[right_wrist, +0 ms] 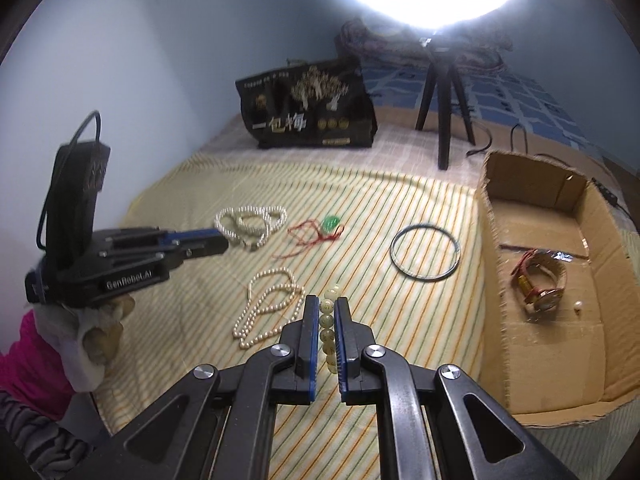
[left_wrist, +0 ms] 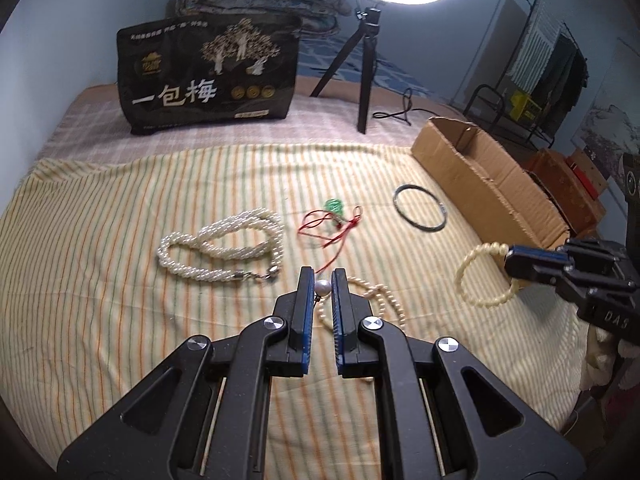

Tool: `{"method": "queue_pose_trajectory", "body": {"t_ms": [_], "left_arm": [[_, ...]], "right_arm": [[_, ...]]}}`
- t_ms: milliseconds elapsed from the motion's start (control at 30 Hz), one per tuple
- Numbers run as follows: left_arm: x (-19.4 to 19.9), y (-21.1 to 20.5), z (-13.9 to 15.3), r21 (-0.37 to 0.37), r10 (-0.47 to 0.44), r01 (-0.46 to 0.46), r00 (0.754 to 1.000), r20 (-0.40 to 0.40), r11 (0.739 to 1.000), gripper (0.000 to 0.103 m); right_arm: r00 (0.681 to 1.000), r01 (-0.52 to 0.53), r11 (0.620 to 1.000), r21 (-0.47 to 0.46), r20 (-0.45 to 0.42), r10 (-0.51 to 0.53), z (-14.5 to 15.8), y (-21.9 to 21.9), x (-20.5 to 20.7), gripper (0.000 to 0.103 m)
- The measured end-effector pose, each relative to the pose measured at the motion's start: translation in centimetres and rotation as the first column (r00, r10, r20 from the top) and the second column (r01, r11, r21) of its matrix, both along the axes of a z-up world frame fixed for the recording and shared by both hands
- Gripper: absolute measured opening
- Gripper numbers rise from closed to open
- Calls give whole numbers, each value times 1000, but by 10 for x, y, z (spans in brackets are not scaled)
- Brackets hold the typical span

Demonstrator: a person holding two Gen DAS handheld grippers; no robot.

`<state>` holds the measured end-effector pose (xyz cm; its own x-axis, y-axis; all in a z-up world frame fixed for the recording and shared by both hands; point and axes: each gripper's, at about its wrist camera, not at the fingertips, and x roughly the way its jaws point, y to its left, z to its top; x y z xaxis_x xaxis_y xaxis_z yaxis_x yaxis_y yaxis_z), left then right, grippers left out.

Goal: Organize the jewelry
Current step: 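Carry the pearl and the bead bracelet with both tools into the box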

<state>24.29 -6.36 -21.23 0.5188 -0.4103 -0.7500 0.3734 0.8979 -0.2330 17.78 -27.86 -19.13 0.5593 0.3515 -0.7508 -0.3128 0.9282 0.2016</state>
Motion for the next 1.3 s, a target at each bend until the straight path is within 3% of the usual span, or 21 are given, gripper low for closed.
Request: {"method": "queue_pose_trajectory", "body": {"t_ms": [500, 1300], "left_arm": [[-6, -49, 28, -3, -107, 107, 993, 50, 994, 6], [-9, -184, 54, 22, -352, 351, 933, 77, 936, 6]], "right_arm": [[985, 131, 990, 50, 102, -136, 44, -57, -11, 5], [931, 344, 938, 45, 114, -347, 39, -157, -29, 5]]}}
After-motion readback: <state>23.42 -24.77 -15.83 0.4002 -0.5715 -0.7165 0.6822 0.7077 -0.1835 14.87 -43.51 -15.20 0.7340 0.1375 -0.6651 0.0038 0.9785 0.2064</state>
